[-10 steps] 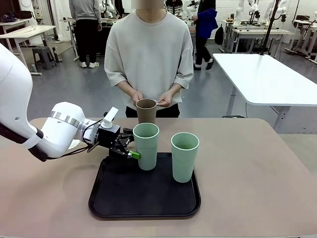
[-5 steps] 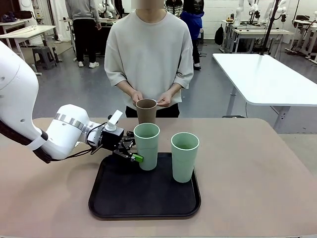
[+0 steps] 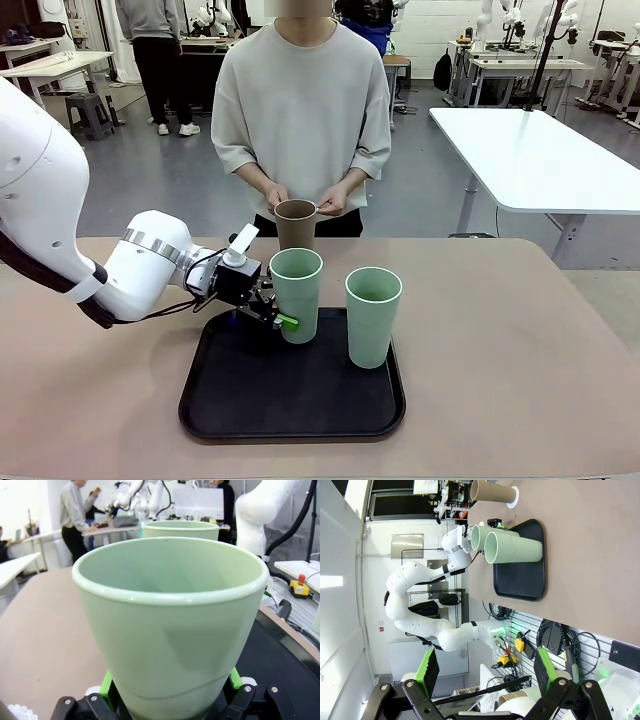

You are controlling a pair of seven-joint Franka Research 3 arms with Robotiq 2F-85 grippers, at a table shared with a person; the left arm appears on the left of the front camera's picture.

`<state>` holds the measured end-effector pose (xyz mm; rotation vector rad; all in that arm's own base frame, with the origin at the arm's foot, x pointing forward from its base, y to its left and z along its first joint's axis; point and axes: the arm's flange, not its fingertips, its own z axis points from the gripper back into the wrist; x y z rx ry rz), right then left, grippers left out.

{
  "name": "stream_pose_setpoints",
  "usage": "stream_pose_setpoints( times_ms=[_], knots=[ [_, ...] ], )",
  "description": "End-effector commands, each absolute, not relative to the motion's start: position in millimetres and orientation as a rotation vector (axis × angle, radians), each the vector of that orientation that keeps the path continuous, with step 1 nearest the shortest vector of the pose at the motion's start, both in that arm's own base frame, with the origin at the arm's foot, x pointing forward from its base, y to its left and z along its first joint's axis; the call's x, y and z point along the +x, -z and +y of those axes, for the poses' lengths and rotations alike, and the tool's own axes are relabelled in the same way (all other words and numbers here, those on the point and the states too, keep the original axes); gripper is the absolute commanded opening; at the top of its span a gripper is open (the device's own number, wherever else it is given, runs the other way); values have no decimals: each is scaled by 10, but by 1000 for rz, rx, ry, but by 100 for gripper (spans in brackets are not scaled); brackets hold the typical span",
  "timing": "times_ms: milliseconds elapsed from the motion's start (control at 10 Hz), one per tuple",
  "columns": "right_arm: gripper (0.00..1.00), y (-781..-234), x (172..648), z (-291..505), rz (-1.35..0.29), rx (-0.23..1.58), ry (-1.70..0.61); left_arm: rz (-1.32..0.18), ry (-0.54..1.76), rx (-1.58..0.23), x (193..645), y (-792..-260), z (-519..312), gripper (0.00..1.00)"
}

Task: Place coasters on the table and set cups on them.
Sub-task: Take one Reusable plastic cup from the Flat Tray and place it on a coaster set by the human.

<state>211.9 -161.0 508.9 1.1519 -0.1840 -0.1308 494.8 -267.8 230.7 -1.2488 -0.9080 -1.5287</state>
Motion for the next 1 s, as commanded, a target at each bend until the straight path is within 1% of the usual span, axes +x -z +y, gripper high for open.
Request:
stream_pose_setpoints(
  times_ms=[0, 100, 200, 400, 500, 600, 700, 900],
  knots=[
    [100, -5097, 2118, -1610, -193, 1169, 127, -899, 1574, -1256, 4987, -2307, -2722, 47],
    [100, -5097, 2118, -1610, -193, 1169, 127, -904, 1571, -1264, 4995, -2312, -2706, 46],
    [100, -5097, 2118, -1610, -193, 1169, 127, -911, 1566, -1268, 4995, -2318, -2676, 0],
    [100, -5097, 2118, -1610, -193, 1169, 127, -928, 1565, -1277, 4975, -2359, -2606, 0],
    [100, -5097, 2118, -1610, -193, 1169, 127, -928, 1568, -1278, 4953, -2387, -2563, 30],
    [100, -5097, 2118, -1610, -193, 1169, 127, -918, 1563, -1294, 4905, -2441, -2514, 29],
    [100, -5097, 2118, -1610, -193, 1169, 127, -877, 1508, -1354, 4799, -2586, -2442, 27],
    [100, -5097, 2118, -1610, -193, 1169, 127, -918, 1535, -1356, 4470, -3133, -2172, 27]
  ],
)
